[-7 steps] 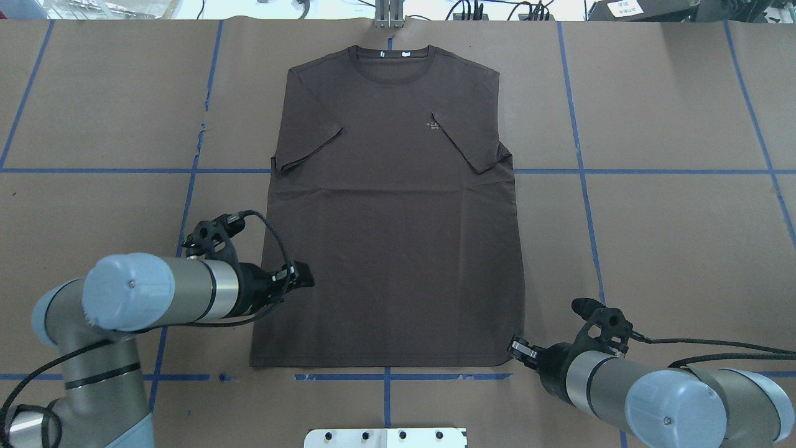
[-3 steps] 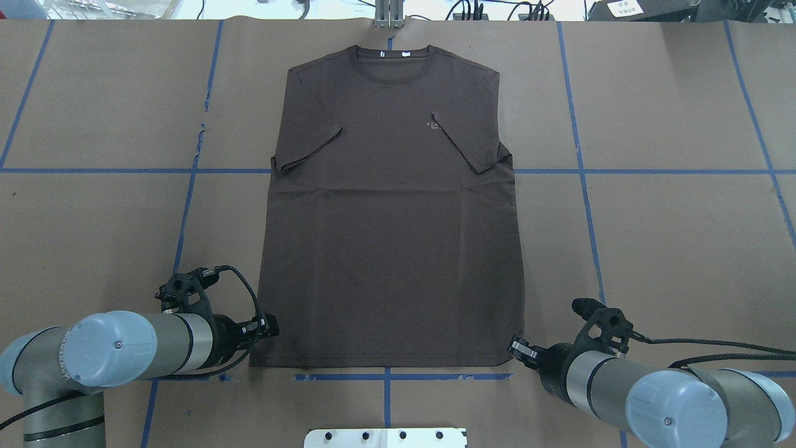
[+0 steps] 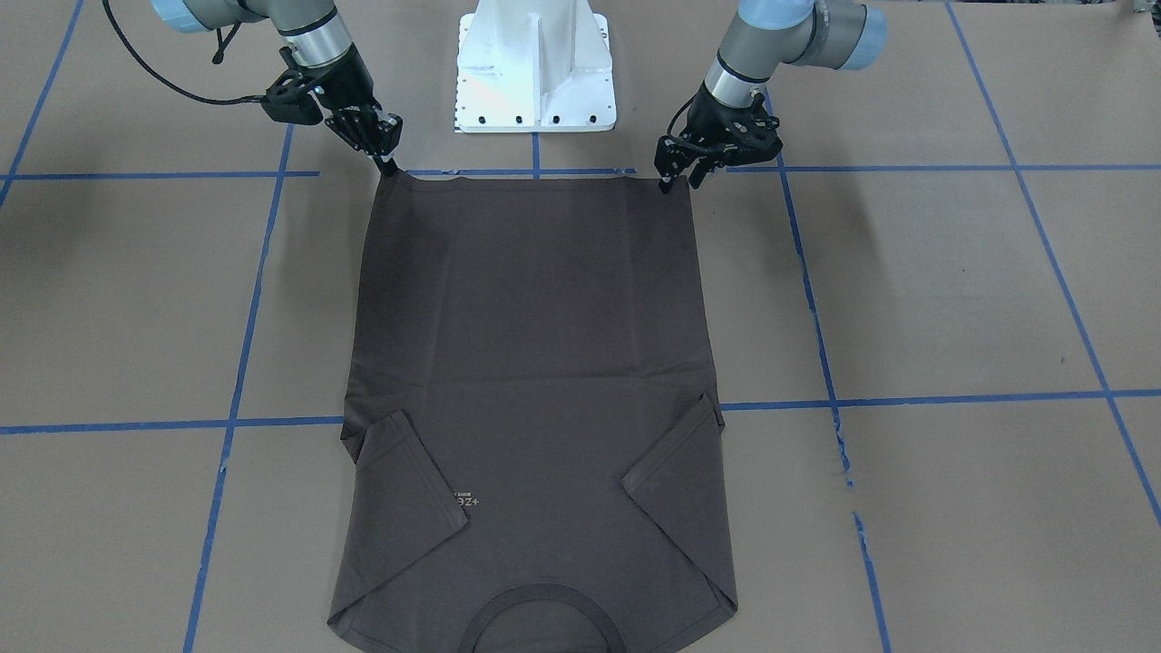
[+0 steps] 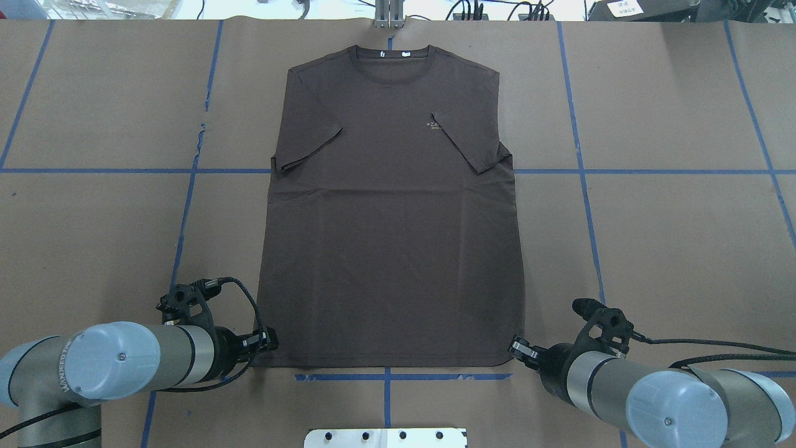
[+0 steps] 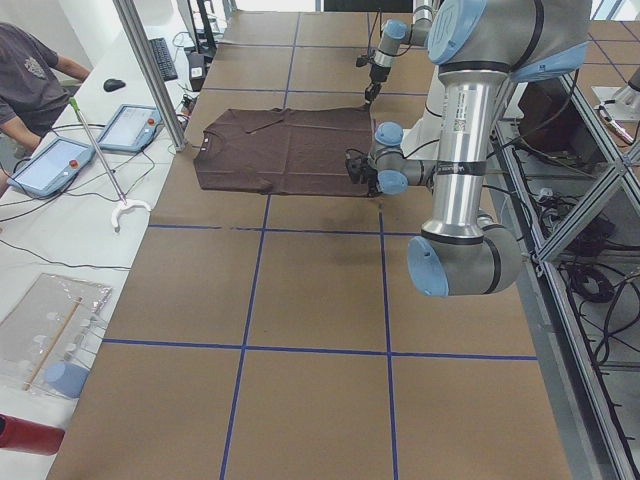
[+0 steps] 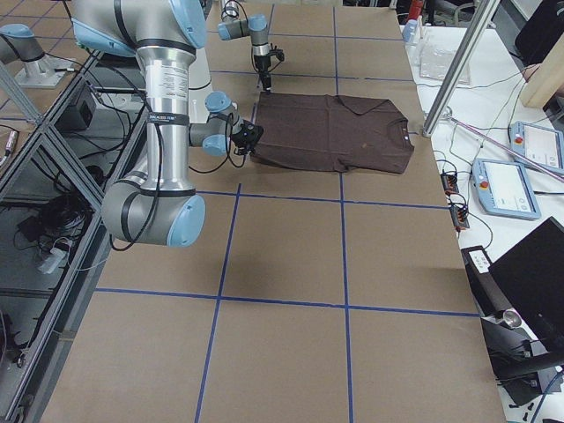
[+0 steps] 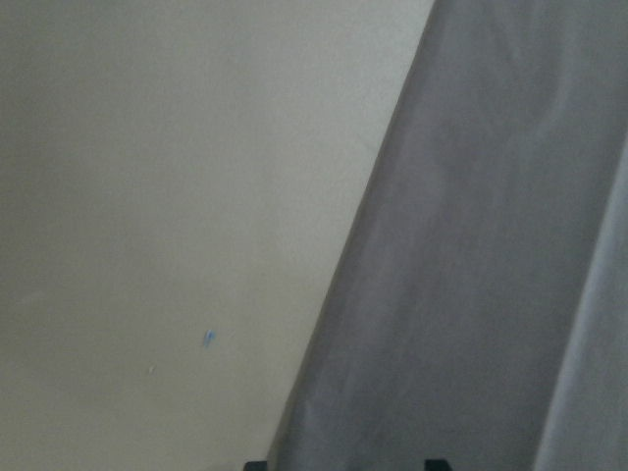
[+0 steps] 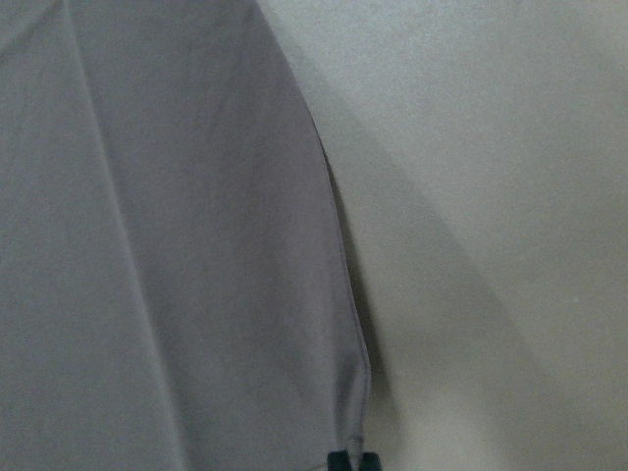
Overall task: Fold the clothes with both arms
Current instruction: 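Grasp the shirt hem corners nearest the robot with both grippers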
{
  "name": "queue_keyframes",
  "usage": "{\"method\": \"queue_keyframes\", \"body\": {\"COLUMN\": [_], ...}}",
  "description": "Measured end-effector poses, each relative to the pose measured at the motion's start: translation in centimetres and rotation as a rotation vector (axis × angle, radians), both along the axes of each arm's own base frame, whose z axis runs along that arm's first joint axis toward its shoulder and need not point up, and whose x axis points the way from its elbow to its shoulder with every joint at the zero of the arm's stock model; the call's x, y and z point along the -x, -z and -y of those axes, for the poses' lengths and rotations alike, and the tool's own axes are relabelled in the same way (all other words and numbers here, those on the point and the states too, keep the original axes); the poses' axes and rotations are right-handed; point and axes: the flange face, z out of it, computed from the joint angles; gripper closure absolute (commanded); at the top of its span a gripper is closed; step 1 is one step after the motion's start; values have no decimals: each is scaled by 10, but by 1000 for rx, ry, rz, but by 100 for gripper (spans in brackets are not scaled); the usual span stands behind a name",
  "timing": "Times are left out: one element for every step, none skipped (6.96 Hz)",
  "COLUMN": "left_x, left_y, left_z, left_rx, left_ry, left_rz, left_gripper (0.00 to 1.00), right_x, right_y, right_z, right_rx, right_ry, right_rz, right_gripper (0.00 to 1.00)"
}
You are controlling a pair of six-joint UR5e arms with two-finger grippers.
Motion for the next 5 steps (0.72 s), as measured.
{"method": "queue_keyframes", "body": {"left_x": [-2, -3, -4, -6, -7], "left_y": [-3, -7, -9, -9, -7], "left_z": [-4, -9, -12, -16, -21], "left_rx": [4, 11, 24, 43, 60], "left_ry": [-8, -14, -14, -9, -8], "left_rz": [11, 19, 21, 17, 12], "left_gripper": [43, 56, 97, 100, 100], "right_x": [0, 0, 0, 0, 0], "right_y": [-1, 0, 0, 0, 0], "right_z": [0, 0, 0, 0, 0], "right_rx": [0, 0, 0, 0, 0], "right_ry": [0, 0, 0, 0, 0], "right_rz": [-1, 0, 0, 1, 1], "right_gripper": [100, 100, 100, 100, 100]}}
